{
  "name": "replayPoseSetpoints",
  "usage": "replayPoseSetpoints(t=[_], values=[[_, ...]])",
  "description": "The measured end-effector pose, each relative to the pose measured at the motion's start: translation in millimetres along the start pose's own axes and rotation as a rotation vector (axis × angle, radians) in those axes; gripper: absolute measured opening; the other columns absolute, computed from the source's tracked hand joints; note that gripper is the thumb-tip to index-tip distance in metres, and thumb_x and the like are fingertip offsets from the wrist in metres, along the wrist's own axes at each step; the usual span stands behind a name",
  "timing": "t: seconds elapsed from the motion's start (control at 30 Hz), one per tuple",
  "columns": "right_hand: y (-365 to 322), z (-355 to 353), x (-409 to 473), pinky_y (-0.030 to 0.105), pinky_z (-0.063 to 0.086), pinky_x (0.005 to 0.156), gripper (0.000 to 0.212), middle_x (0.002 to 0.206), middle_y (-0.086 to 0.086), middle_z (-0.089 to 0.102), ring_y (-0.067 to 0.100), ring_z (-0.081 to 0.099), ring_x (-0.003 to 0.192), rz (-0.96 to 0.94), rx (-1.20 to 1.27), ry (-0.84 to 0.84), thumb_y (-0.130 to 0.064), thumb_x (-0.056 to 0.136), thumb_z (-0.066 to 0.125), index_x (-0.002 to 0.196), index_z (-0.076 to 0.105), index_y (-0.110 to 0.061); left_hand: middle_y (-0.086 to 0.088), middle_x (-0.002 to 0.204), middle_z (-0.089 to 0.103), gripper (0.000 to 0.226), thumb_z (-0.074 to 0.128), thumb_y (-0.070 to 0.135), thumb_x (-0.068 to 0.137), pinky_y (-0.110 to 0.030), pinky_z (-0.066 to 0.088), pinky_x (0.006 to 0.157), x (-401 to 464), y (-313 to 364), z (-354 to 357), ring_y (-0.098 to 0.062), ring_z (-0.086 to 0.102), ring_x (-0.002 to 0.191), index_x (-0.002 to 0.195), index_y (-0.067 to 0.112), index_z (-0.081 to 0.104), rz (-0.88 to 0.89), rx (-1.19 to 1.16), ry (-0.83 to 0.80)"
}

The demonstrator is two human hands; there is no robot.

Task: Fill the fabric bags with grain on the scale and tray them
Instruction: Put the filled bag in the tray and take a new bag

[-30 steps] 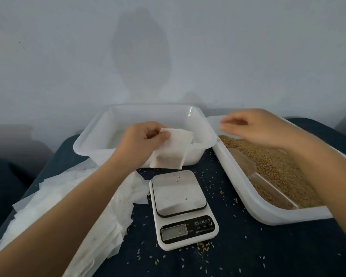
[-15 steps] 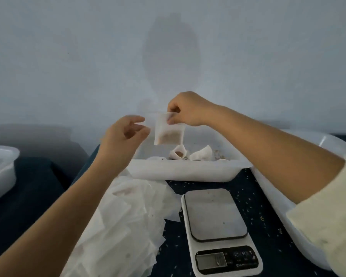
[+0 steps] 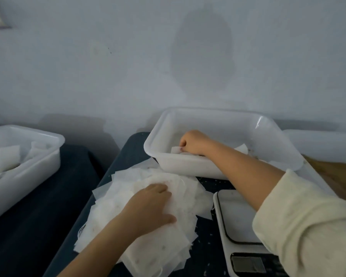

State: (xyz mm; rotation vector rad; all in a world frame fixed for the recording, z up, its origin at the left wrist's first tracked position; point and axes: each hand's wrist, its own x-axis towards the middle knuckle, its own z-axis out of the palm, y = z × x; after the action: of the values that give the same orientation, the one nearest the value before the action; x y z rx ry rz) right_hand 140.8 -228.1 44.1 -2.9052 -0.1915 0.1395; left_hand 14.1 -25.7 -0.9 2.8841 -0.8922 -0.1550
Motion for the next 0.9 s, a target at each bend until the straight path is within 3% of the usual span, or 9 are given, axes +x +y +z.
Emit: replayPoseSetpoints(t=[0.1, 0.27, 0.43, 0.5, 0.6, 0.67, 0.73, 0.83, 0.9], values=[[-1.8, -11.0, -19.4, 0.023, 0.044, 0.079, 0.032, 0.118, 0.000, 0.066, 0.018, 0.062, 0.104, 0.013, 0.114, -0.003, -0.025, 0.088, 0.066, 0.119, 0.066, -0.016, 0.007, 0.129, 0.051, 0.034, 0.039, 0.037, 0.095, -0.025, 0.033, 0.102, -0.4, 7.2, 1.4, -0.013, 0.043, 0.121, 0.119, 0.022, 0.059, 0.098, 0.078, 0.125], [-11.4, -22.0, -76.4, 0.021, 0.045, 0.089, 0.027, 0.108, -0.004, 0.068, 0.012, 0.062, 0.103, -0.102, 0.361, 0.149, -0.027, 0.088, 0.067, 0.112, 0.070, -0.017, 0.011, 0.108, 0.061, 0.028, 0.039, 0.033, 0.097, -0.023, 0.038, 0.090, -0.9, 14.1, -3.3, -0.010, 0.052, 0.099, 0.105, 0.023, 0.065, 0.119, -0.001, 0.328], [-13.7, -17.1, -135.9, 0.007, 0.040, 0.084, 0.028, 0.102, -0.020, 0.064, -0.005, 0.058, 0.097, -0.110, 0.486, 0.030, -0.036, 0.086, 0.068, 0.113, 0.069, -0.027, 0.005, 0.092, 0.067, 0.026, 0.052, 0.031, 0.093, -0.032, 0.042, 0.084, 0.0, 21.8, -23.2, -0.016, 0.055, 0.088, 0.090, 0.014, 0.071, 0.075, -0.233, 0.444], [-12.2, -10.5, -151.8, 0.008, 0.041, 0.084, 0.039, 0.103, -0.025, 0.060, -0.012, 0.055, 0.095, -0.105, 0.504, 0.034, -0.041, 0.084, 0.070, 0.121, 0.064, -0.030, 0.001, 0.082, 0.065, 0.027, 0.052, 0.027, 0.093, -0.029, 0.041, 0.074, 0.2, 27.4, -31.7, -0.015, 0.055, 0.078, 0.082, 0.009, 0.070, 0.044, -0.367, 0.485], [-13.2, 0.1, -165.8, 0.011, 0.041, 0.082, 0.059, 0.111, -0.027, 0.051, -0.012, 0.049, 0.100, -0.137, 0.530, 0.019, -0.043, 0.078, 0.075, 0.132, 0.054, -0.029, 0.007, 0.079, 0.065, 0.026, 0.049, 0.034, 0.094, -0.025, 0.043, 0.068, -0.9, 35.3, -45.4, -0.009, 0.057, 0.074, 0.083, 0.019, 0.068, -0.076, -0.603, 0.481], [-15.5, 6.2, -168.2, 0.021, 0.046, 0.078, 0.044, 0.103, -0.014, 0.059, 0.004, 0.055, 0.094, -0.118, 0.509, 0.053, -0.041, 0.080, 0.074, 0.117, 0.061, -0.021, 0.006, 0.080, 0.067, 0.027, 0.047, 0.038, 0.094, -0.030, 0.047, 0.071, -0.4, 37.8, -51.1, -0.014, 0.061, 0.077, 0.083, 0.023, 0.068, -0.136, -0.727, 0.432], [-16.6, 9.6, -168.6, 0.029, 0.041, 0.062, 0.030, 0.076, -0.001, 0.056, 0.014, 0.053, 0.070, -0.100, 0.546, 0.122, -0.035, 0.085, 0.069, 0.086, 0.060, -0.006, -0.006, 0.084, 0.068, 0.033, 0.047, 0.038, 0.095, -0.038, 0.050, 0.075, 0.1, 38.4, -54.4, -0.026, 0.062, 0.080, 0.082, 0.017, 0.068, -0.176, -0.816, 0.420], [-12.4, 12.0, -171.2, 0.020, 0.043, 0.053, 0.032, 0.061, -0.005, 0.051, 0.008, 0.051, 0.055, -0.028, 0.776, 0.132, -0.031, 0.090, 0.064, 0.066, 0.052, -0.014, -0.003, 0.080, 0.063, 0.034, 0.048, 0.038, 0.094, -0.032, 0.045, 0.072, -2.2, 33.4, -53.9, -0.023, 0.058, 0.076, 0.078, 0.015, 0.066, -0.238, -0.901, 0.449], [-9.5, 15.9, -174.9, 0.016, 0.049, 0.055, 0.028, 0.064, -0.007, 0.057, 0.005, 0.057, 0.060, 0.030, 0.962, 0.088, -0.028, 0.090, 0.064, 0.066, 0.055, -0.018, 0.002, 0.090, 0.067, 0.031, 0.049, 0.037, 0.094, -0.032, 0.046, 0.079, -3.5, 28.1, -50.1, -0.019, 0.060, 0.083, 0.091, 0.014, 0.070, -0.281, -0.970, 0.460]])
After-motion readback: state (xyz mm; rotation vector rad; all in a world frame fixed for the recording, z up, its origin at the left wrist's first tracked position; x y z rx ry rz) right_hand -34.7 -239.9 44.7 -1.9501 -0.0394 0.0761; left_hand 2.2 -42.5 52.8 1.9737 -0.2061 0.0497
